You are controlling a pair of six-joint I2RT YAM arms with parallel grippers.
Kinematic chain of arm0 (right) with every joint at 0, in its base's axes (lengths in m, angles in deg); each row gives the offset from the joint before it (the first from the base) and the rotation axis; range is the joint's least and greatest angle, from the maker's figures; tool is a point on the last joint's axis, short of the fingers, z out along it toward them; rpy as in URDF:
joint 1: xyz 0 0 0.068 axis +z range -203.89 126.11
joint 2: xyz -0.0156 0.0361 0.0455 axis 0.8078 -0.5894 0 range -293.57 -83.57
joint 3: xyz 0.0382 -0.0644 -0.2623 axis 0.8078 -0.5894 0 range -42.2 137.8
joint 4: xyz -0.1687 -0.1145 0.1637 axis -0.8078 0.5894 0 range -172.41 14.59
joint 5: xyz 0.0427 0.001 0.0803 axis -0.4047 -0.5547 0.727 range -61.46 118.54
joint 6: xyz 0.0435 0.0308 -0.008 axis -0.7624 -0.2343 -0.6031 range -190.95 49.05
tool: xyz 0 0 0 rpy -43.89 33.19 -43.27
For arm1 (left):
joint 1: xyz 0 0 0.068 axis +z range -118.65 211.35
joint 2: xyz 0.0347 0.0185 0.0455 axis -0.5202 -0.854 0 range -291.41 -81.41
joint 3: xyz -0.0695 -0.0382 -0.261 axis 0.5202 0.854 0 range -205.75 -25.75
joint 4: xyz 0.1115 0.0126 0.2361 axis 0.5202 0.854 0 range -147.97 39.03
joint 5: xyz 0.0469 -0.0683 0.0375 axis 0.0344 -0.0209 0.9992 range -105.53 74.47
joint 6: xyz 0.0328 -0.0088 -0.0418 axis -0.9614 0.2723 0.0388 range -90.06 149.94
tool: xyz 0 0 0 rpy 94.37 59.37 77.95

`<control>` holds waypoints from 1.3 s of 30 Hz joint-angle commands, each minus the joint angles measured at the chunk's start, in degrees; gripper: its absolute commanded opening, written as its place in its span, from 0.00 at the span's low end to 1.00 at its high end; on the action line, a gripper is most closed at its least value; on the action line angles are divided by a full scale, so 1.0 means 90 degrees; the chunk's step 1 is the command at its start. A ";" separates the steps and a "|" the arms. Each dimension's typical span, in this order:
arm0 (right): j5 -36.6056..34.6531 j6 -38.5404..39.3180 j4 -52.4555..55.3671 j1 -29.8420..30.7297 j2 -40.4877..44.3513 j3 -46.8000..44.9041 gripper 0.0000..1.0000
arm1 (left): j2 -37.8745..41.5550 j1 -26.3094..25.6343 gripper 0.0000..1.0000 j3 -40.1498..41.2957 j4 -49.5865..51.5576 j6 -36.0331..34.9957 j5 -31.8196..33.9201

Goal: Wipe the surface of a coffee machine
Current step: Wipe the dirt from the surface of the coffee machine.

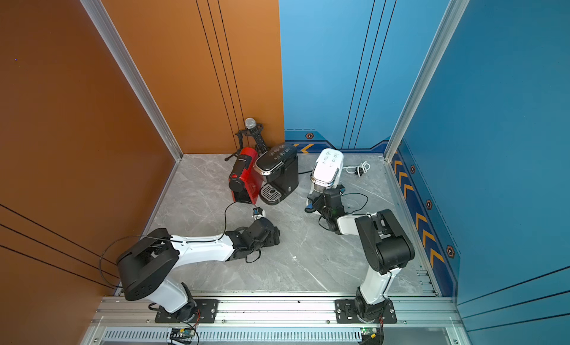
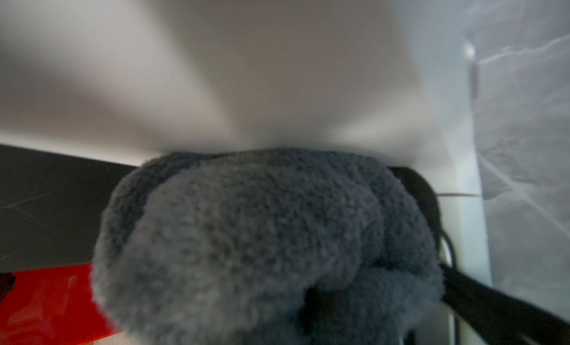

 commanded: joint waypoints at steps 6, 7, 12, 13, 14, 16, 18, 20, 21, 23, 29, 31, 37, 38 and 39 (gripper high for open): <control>-0.0505 0.0174 0.1225 -0.0199 0.0745 -0.0527 0.08 | -0.0268 -0.0017 0.80 -0.0227 0.0125 -0.0046 -0.0116; -0.0588 0.0169 0.1290 -0.0104 0.0865 -0.0517 0.08 | -0.0321 -0.0037 0.80 -0.0285 0.0127 -0.0052 -0.0138; -0.0504 0.0047 0.1180 0.0375 0.0890 -0.0281 0.09 | -0.0391 -0.0107 0.80 -0.0371 0.0126 -0.0066 -0.0113; -0.0475 0.0073 0.1146 0.0475 0.0813 -0.0184 0.09 | -0.0389 -0.0108 0.80 -0.0372 0.0125 -0.0061 -0.0111; -0.0484 0.0100 0.1126 0.0555 0.0714 -0.0099 0.09 | -0.0381 -0.0114 0.80 -0.0375 0.0128 -0.0063 -0.0118; -0.0460 0.0065 0.1105 0.0558 0.0521 -0.0019 0.09 | -0.0342 -0.0117 0.80 -0.0371 0.0125 -0.0061 -0.0109; -0.0456 -0.0015 0.1035 0.0439 0.0406 -0.0104 0.09 | -0.0278 -0.0122 0.80 -0.0331 0.0120 -0.0066 -0.0083; -0.0480 -0.0019 0.1080 0.0212 0.0379 -0.0258 0.08 | -0.0193 -0.0132 0.80 -0.0250 0.0125 -0.0059 -0.0037; -0.0464 -0.0021 0.1110 0.0078 0.0405 -0.0343 0.08 | -0.0167 -0.0126 0.80 -0.0223 0.0125 -0.0051 -0.0006; -0.0397 -0.0021 0.1162 -0.0267 0.0555 -0.0601 0.08 | -0.0143 -0.0117 0.80 -0.0170 0.0125 -0.0034 0.0026; -0.0315 0.0192 0.1690 -0.1273 0.1544 -0.1189 0.08 | -0.0333 -0.0106 0.80 -0.0309 0.0119 -0.0046 -0.0079; -0.0285 0.0268 0.1869 -0.1552 0.1896 -0.1308 0.08 | -0.0428 -0.0112 0.80 -0.0406 0.0120 -0.0068 -0.0128; 0.0091 0.0572 0.2581 -0.1925 0.3033 -0.1208 0.09 | -0.0646 -0.0117 0.80 -0.0684 0.0125 -0.0146 -0.0271; 0.0071 0.0714 0.2878 -0.1818 0.3387 -0.1084 0.09 | -0.0683 -0.0107 0.80 -0.0729 0.0124 -0.0156 -0.0302; -0.0072 0.0885 0.3246 -0.1673 0.3745 -0.0943 0.09 | -0.0713 -0.0107 0.80 -0.0781 0.0128 -0.0163 -0.0321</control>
